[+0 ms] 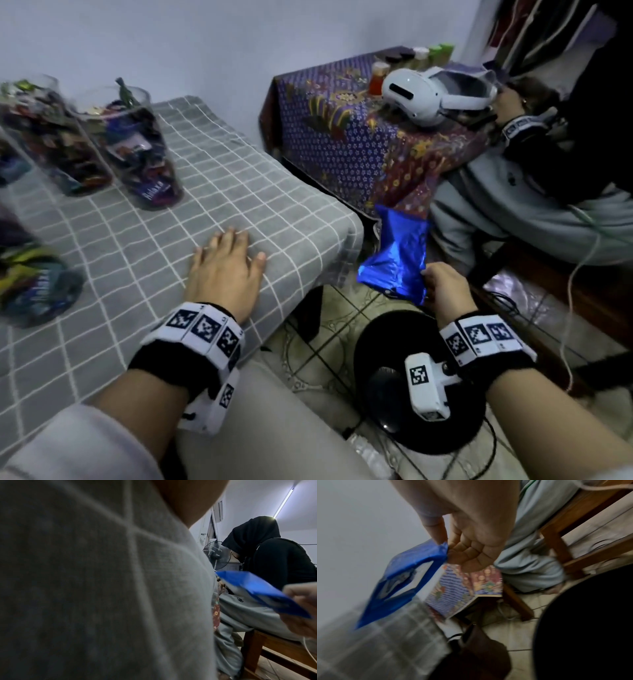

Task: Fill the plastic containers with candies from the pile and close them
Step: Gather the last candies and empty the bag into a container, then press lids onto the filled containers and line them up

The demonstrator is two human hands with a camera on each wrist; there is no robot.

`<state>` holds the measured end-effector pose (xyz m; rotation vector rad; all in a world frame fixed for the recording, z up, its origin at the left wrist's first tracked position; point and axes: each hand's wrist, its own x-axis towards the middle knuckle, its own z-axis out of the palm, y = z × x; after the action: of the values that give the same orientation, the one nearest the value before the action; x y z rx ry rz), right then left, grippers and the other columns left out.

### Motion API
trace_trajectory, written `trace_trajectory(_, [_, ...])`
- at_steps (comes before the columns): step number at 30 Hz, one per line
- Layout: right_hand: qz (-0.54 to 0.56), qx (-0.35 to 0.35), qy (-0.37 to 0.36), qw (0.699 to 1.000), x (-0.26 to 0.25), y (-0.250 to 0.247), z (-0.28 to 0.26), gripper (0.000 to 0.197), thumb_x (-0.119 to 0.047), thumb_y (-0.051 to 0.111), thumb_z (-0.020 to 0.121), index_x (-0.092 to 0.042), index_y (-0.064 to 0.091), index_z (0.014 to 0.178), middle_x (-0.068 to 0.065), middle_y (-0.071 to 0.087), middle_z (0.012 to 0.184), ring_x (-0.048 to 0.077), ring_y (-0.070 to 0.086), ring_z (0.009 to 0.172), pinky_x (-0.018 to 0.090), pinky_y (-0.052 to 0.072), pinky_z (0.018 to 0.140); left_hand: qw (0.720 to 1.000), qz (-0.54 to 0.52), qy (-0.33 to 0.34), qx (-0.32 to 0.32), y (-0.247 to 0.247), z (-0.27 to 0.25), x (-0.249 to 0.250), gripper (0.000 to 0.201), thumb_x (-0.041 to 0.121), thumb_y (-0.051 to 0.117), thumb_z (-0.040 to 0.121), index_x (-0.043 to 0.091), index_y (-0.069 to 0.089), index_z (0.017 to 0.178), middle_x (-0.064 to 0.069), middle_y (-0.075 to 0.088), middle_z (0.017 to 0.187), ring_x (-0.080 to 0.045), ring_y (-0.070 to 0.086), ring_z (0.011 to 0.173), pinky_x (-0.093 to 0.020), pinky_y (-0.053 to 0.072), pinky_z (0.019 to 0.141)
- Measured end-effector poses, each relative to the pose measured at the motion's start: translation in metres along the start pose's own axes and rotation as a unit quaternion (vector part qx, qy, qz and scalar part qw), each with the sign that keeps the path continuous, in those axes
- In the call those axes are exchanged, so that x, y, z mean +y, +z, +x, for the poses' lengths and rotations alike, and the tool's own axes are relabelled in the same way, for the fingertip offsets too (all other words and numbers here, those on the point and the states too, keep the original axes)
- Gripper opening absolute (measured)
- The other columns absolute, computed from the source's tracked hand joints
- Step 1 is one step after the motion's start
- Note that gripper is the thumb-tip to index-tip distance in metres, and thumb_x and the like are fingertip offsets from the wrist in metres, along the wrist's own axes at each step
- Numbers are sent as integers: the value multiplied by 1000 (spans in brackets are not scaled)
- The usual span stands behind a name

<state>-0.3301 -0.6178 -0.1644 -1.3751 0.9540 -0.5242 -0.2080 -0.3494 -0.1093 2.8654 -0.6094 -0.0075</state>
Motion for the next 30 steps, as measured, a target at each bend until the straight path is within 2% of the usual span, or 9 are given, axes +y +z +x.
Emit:
trace_trajectory(3, [-115,16,26,993,25,-22,0,31,-1,41,89,3,71,80,10,60,72,2,54,61,19,36,60,1000,0,1,1,1,1,1,56,44,22,99,17,23,148,-3,16,157,-22,15,144,-40,8,118])
trace_trajectory(6, [-248,-7,71,966,52,-40,-6,51,-19,27,89,12,60,111,26,59,115,29,56,108,29,35,86,1000,2,2,0,2,-1,2,56,44,22,99,17,22,148,-3,17,157,-22,15,144,-40,9,118])
trace_trajectory(8, [-318,4,130,939,68,-45,-6,37,-13,38,96,12,58,116,28,56,123,36,52,116,31,38,91,1000,4,1,-1,3,-2,2,56,45,21,99,18,21,148,-3,16,157,-21,14,144,-39,8,118])
trace_trajectory(11, [-401,0,168,901,87,-52,-8,33,-16,47,95,10,61,111,29,59,114,40,55,107,36,42,83,1000,3,-2,-1,3,-1,2,56,44,21,99,18,21,149,-2,15,157,-20,13,145,-39,7,118])
trace_trajectory(15, [-450,-39,197,870,102,-62,-12,30,-25,45,94,0,57,83,14,55,75,26,50,63,29,32,55,1000,-1,-1,-4,3,-1,1,56,45,21,99,19,19,149,-1,14,157,-19,11,145,-38,5,118])
trace_trajectory(17, [-458,-39,195,866,100,-61,-9,31,-25,45,95,-1,53,76,14,52,70,26,47,60,29,30,54,1000,-5,-2,-4,2,-1,1,56,45,21,99,19,19,149,-1,13,158,-19,11,145,-38,5,118])
trace_trajectory(20, [-484,-40,162,859,85,-49,-6,29,-26,44,95,-1,59,95,15,53,85,28,47,73,30,31,60,1000,-12,-3,-4,1,-2,2,56,45,22,99,19,20,149,-1,14,157,-19,11,145,-37,5,118])
trace_trajectory(25, [-432,-23,48,900,46,-11,-2,29,-23,48,93,2,63,97,26,60,99,39,53,95,31,31,69,999,-34,-10,2,-3,-4,0,57,45,28,99,18,21,148,-1,17,157,-18,13,144,-34,4,117])
trace_trajectory(30, [-304,-51,-61,949,-3,36,-5,40,-49,46,60,-14,59,73,20,57,72,38,54,73,45,44,67,999,-33,-23,-10,-8,-9,-11,59,44,30,98,17,19,149,-1,17,157,-18,12,144,-33,5,118])
